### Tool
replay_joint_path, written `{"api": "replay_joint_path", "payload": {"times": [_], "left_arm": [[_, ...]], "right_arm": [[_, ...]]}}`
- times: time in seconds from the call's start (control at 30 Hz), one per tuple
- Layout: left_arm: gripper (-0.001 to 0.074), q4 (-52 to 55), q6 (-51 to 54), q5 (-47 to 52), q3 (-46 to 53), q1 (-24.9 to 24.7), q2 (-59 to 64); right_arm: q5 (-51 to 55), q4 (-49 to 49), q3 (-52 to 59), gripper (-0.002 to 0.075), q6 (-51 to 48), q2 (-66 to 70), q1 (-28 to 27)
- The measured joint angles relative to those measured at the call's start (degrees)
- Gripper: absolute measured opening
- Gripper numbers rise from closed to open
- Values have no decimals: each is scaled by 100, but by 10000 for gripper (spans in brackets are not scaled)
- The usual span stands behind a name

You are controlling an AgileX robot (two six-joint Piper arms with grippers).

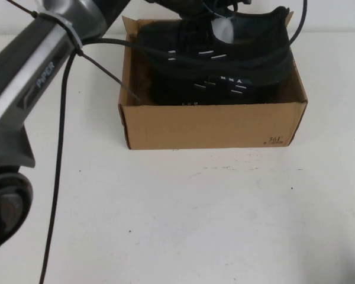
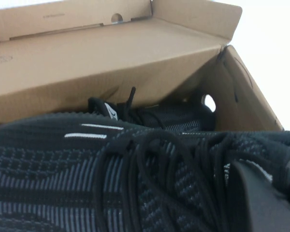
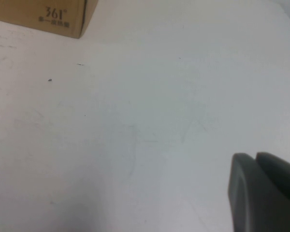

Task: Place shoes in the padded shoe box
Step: Place the shoe in the shoe box

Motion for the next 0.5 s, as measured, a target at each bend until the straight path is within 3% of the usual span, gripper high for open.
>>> {"api": "replay_joint_path", "payload": {"times": [0.5], "left_arm": [[1, 52, -50, 6, -9, 0, 435]], "right_arm": [[0, 0, 0, -9, 0, 0, 0]]}}
